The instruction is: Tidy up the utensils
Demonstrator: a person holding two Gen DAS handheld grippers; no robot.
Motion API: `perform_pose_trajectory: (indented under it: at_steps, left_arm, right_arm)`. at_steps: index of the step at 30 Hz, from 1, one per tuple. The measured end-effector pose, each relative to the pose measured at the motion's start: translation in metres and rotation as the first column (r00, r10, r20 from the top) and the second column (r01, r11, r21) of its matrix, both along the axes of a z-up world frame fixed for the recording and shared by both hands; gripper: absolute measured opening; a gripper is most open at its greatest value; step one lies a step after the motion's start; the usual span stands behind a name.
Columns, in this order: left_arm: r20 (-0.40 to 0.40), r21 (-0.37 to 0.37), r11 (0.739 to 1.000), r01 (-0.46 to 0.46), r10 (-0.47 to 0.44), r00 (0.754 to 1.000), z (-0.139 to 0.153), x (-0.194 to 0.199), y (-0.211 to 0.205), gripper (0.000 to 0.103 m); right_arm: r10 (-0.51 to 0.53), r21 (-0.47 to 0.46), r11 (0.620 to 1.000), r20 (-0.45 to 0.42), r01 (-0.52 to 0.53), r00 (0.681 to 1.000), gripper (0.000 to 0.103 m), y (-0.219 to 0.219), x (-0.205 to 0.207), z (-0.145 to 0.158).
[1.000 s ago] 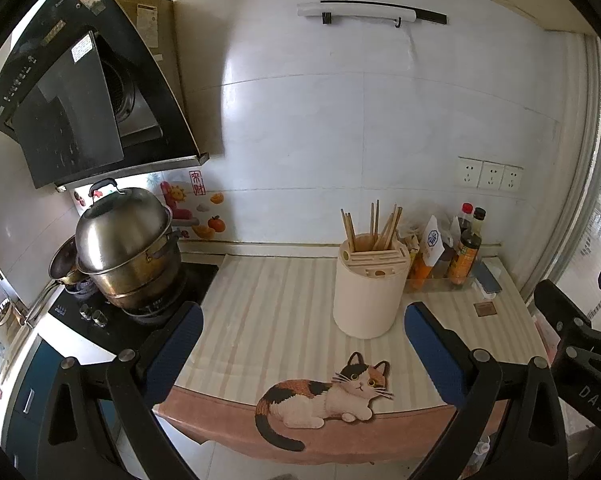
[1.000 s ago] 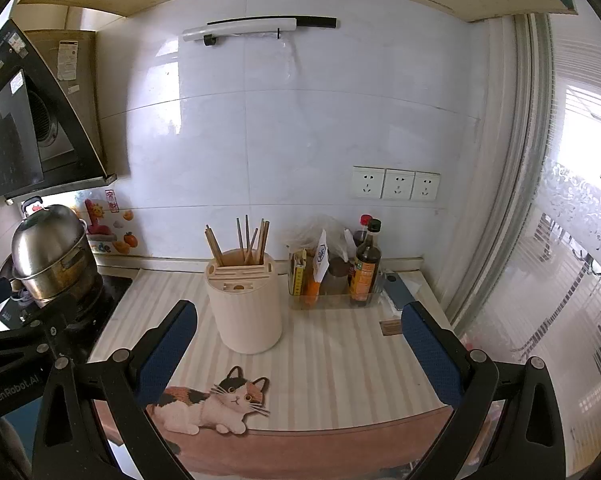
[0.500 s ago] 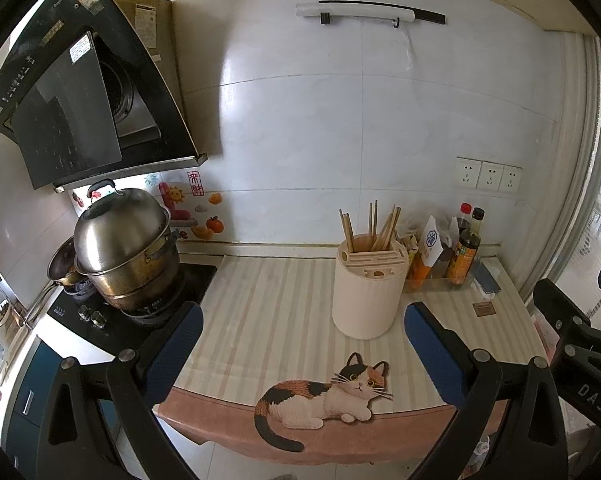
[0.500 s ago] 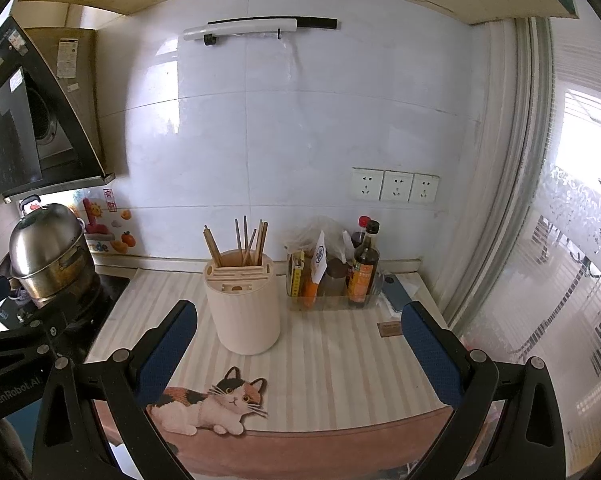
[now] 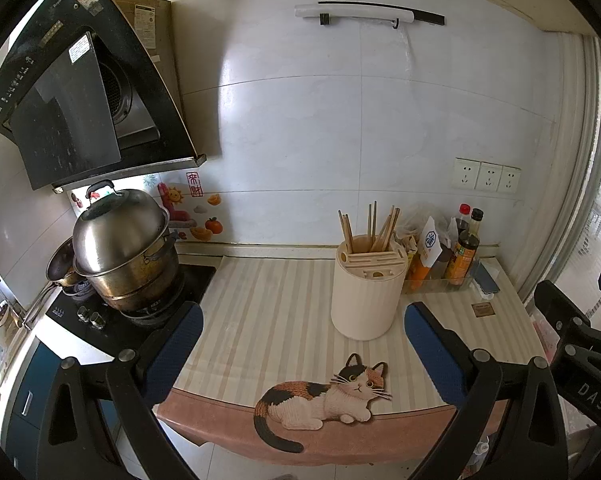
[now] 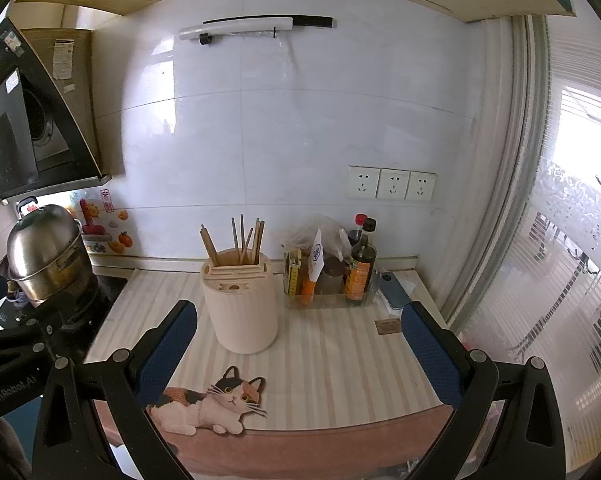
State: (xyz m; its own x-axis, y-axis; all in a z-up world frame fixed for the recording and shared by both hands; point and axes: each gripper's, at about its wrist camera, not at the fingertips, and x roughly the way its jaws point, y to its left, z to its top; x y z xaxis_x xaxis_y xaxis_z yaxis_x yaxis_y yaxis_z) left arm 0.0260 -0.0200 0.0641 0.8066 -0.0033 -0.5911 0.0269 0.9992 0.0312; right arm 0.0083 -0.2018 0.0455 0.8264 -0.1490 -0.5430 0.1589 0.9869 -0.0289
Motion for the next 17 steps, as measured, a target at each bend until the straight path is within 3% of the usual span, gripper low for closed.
perform_pose_trajectory:
  at_steps: [17]
  left_arm:
    - [-0.001,0.005,1.0,0.001,-0.001,1.0,0.0002,0.0039,-0.0012,0.103]
  right_arm:
    - [-0.003,0.0,1.0,0.004,0.003,1.0,0.103,-0.0012,0.0,0.0011]
